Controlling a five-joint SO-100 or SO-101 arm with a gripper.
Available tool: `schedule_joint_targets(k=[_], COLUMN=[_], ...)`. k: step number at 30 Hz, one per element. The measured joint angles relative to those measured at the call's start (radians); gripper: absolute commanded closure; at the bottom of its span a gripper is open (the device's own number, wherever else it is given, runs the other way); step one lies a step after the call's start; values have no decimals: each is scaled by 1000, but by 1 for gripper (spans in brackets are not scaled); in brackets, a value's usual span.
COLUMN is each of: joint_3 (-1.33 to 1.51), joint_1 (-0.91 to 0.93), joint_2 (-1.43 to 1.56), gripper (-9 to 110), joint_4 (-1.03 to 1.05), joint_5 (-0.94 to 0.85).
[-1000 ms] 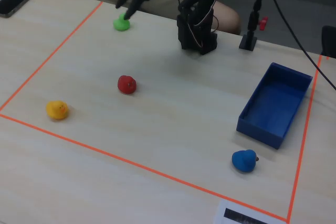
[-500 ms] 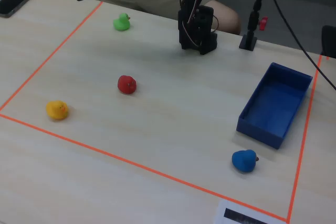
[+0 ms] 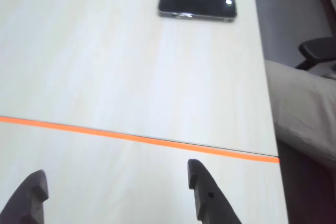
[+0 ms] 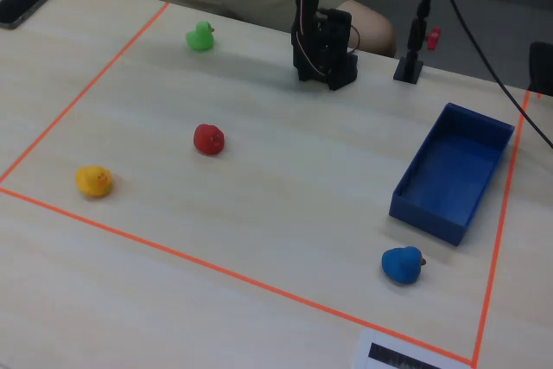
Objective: Grasp green duck and put it into box.
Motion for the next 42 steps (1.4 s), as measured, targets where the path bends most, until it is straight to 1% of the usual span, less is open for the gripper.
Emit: schedule_joint_targets(k=[7,12,19,22,35,42], joint_3=[-81,-86,17,71,342,416], joint_1=[92,144,184,186,150,150], joint_2=[-118,-141,-141,-141,152,210], gripper=[66,66,66,66,66,67], joint_4=[-14,-15,-15,-14,29,29], joint_5=[-11,-77,-181,-198,-209,-221])
